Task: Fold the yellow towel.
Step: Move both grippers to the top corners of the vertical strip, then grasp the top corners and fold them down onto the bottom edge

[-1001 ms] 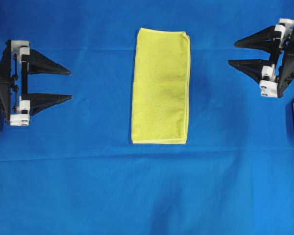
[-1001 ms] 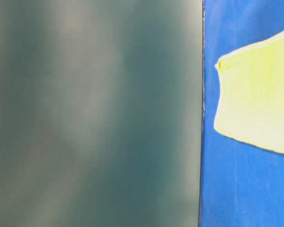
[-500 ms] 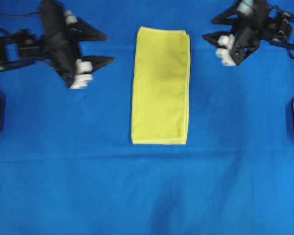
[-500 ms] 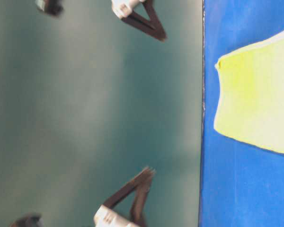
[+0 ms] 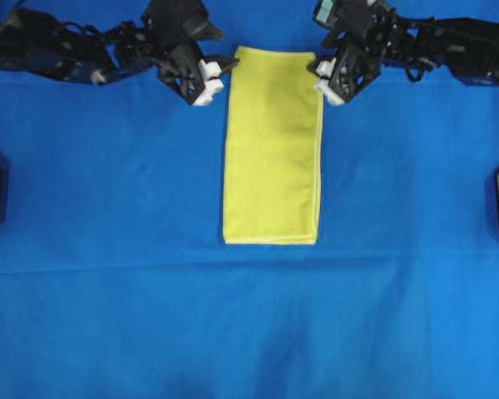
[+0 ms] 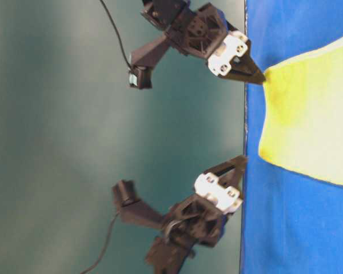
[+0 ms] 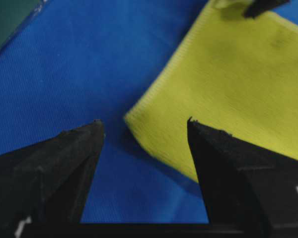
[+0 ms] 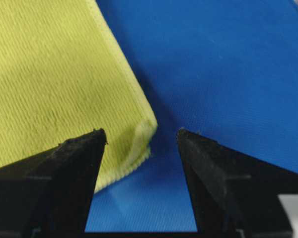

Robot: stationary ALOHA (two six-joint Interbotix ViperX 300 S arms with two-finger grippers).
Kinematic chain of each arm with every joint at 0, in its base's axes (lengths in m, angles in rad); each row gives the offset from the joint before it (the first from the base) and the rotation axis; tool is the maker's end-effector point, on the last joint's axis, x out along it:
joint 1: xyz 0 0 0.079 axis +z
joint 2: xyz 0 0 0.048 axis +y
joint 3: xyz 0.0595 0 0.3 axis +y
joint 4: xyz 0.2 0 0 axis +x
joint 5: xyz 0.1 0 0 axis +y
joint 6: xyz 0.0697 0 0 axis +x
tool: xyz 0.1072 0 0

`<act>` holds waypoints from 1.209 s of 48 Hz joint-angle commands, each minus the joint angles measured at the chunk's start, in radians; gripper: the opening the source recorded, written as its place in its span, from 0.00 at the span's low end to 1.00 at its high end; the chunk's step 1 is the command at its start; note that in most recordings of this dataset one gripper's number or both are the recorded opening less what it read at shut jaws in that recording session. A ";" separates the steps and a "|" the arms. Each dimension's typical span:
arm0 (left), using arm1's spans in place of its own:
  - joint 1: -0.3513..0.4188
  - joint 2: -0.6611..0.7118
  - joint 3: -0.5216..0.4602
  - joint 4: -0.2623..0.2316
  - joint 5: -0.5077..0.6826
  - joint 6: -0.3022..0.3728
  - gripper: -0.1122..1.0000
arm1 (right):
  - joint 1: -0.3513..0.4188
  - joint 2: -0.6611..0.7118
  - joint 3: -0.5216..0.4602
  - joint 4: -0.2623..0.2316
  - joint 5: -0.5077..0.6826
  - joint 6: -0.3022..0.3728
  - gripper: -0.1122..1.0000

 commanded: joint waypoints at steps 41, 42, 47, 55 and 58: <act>0.006 0.109 -0.077 0.003 0.026 0.026 0.13 | -0.038 0.038 0.018 0.012 -0.060 0.014 0.13; 0.009 0.104 -0.078 0.003 0.025 0.028 0.13 | -0.040 0.034 0.015 0.011 -0.060 0.014 0.13; 0.023 0.086 -0.086 0.002 0.023 0.028 0.13 | -0.060 0.012 0.002 0.008 -0.060 0.011 0.13; 0.066 0.086 -0.107 0.006 0.021 0.029 0.13 | -0.098 0.011 -0.032 0.006 -0.071 0.006 0.13; 0.084 0.087 -0.117 0.009 0.021 0.034 0.13 | -0.110 0.011 -0.041 0.006 -0.075 0.006 0.13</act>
